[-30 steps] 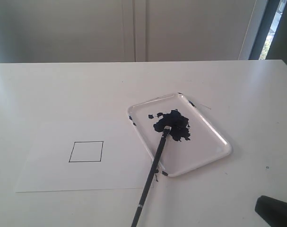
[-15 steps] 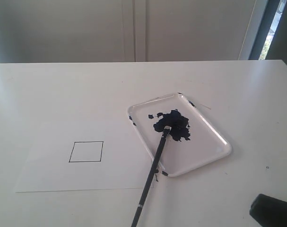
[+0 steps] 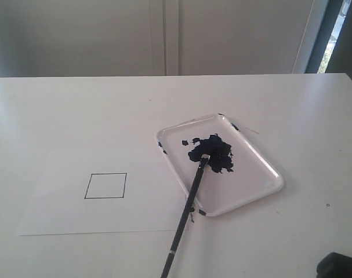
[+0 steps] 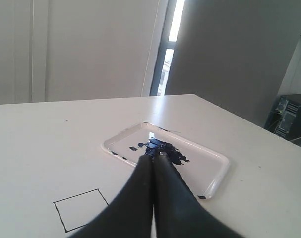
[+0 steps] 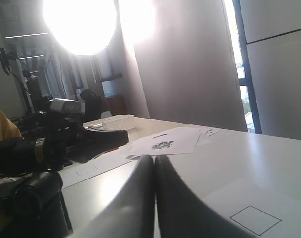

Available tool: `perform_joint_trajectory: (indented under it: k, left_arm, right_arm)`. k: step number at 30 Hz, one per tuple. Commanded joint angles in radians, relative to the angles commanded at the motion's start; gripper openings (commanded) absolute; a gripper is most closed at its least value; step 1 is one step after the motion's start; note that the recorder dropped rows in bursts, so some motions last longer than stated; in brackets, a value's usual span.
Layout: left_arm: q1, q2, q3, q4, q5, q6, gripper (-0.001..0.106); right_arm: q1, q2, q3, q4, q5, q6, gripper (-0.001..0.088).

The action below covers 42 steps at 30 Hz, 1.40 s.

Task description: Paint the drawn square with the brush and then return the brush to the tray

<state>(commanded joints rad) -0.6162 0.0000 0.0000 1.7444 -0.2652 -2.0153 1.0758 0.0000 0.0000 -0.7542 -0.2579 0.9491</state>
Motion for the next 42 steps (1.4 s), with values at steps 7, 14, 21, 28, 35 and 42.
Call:
perform_joint_trajectory:
  k: [7,14,21,28,35,42]
  left_arm:
    - [0.0,0.0,0.0,0.0,0.0,0.0,0.0]
    - [0.0,0.0,0.0,0.0,0.0,0.0,0.0]
    - [0.0,0.0,0.0,0.0,0.0,0.0,0.0]
    - [0.0,0.0,0.0,0.0,0.0,0.0,0.0]
    - [0.0,0.0,0.0,0.0,0.0,0.0,0.0]
    - [0.0,0.0,0.0,0.0,0.0,0.0,0.0]
  right_arm:
    - [0.0,0.0,0.0,0.0,-0.02,-0.003,0.0]
    - [0.0,0.0,0.0,-0.002,0.008,0.05,0.0]
    - [0.0,0.0,-0.014,-0.004,0.118,0.048,0.0]
    - [0.0,0.14,-0.185,-0.007,0.329,0.079,0.0]
    - [0.0,0.534,-0.392,-0.007,0.391,0.079,0.0]
    - [0.0,0.933,-0.6,-0.077,0.665,0.079,0.0]
